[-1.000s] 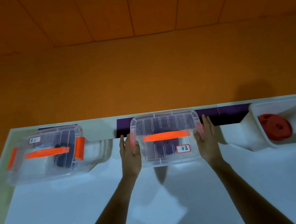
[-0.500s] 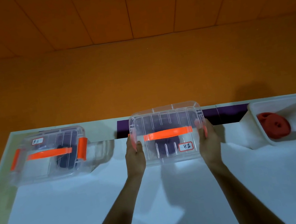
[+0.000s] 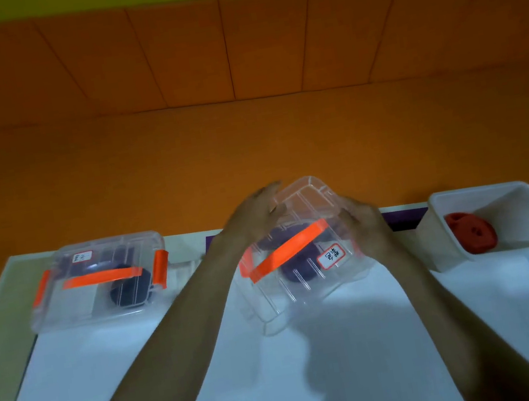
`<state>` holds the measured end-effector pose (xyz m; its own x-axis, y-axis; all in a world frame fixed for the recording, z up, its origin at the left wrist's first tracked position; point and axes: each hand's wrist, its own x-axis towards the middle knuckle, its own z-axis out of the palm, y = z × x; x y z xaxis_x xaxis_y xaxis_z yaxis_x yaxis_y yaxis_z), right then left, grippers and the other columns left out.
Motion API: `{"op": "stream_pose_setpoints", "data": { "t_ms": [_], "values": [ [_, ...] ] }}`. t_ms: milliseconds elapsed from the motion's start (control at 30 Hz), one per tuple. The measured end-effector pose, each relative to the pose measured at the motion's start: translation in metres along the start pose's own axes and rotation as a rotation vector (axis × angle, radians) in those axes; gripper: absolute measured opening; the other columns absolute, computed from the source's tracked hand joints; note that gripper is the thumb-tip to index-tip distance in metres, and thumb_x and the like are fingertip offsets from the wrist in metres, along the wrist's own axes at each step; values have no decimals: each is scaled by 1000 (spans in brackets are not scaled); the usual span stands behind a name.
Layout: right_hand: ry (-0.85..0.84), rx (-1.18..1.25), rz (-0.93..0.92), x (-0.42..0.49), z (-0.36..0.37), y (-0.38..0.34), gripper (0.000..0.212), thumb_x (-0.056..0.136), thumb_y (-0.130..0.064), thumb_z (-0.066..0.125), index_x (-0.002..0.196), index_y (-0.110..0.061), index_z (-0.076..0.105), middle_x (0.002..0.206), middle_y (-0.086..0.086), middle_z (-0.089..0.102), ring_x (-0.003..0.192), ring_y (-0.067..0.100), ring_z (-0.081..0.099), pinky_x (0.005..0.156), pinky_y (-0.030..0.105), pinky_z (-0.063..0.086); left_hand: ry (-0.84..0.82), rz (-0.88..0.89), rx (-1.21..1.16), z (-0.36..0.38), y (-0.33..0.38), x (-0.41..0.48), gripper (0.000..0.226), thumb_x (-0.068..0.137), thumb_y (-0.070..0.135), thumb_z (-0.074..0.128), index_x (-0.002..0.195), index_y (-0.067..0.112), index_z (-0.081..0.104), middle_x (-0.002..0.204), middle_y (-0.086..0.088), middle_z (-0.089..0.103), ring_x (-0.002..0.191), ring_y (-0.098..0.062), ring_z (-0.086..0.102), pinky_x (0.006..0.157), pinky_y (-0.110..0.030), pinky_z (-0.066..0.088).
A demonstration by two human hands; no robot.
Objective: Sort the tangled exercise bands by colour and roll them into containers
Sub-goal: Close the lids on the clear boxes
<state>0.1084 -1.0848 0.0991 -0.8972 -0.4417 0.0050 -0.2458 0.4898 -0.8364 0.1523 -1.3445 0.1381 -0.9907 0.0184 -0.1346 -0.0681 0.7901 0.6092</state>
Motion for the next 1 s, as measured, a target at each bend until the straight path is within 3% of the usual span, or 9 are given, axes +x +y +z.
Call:
{"op": "stream_pose_setpoints", "data": {
  "t_ms": [133,300,367,467,567,667,833,900,1000],
  "values": [
    [-101,160,56,-2,1,-8,24,110,-33,52,131,-32,64,98,7,75,89,29,72,74,44,59,-104,-65,-494,-1,-8,-10,21,106,18,60,127,22,58,111,1,67,90,-19,64,65,-19,52],
    [191,397,293,-23,22,-17,42,104,-33,64,144,-29,53,121,-18,63,113,9,65,87,19,53,90,-80,-270,7,-29,-26,29,110,25,50,137,14,55,117,-13,70,99,-34,68,79,-48,56],
    [293,485,356,-42,36,-11,47,104,-39,62,149,-30,50,128,-20,61,126,16,62,93,30,54,307,-196,-266,15,-34,-31,27,111,26,47,132,9,53,107,-15,70,92,-38,68,72,-47,54],
    [322,733,376,-74,67,-15,42,105,-33,61,145,-42,50,126,-7,71,116,25,70,91,42,57,565,-509,-359,31,-29,-38,27,112,24,42,128,3,48,108,-18,68,93,-39,67,70,-43,49],
    [430,909,422,-94,87,-31,45,105,-15,63,141,-40,51,114,1,78,106,31,76,90,48,60,640,-742,-638,53,-19,-43,30,112,24,41,131,1,43,117,-23,67,103,-42,66,76,-43,48],
    [553,1015,446,-89,81,-33,44,105,-7,59,143,-27,55,112,12,76,96,35,78,83,50,64,633,-796,-809,77,-17,-47,32,111,24,44,131,0,40,124,-24,64,111,-43,63,81,-41,46],
    [310,844,507,-52,27,-4,36,105,-11,60,140,-19,58,107,13,76,92,37,78,66,44,65,663,-772,-671,74,-41,-41,75,102,40,64,161,14,26,156,-16,47,139,-40,49,110,-53,47],
    [136,773,539,-37,3,12,34,103,-17,65,136,-20,63,110,20,75,97,41,76,70,46,64,583,-697,-580,69,-54,-36,78,100,50,62,161,16,28,160,-12,42,144,-37,45,111,-50,45],
    [-45,690,526,-15,-16,29,30,103,-26,64,132,-23,67,111,21,73,94,36,76,74,44,64,308,-526,-553,75,-66,-27,65,103,51,55,157,19,36,139,-1,58,136,-32,54,98,-37,47]
  ]
}}
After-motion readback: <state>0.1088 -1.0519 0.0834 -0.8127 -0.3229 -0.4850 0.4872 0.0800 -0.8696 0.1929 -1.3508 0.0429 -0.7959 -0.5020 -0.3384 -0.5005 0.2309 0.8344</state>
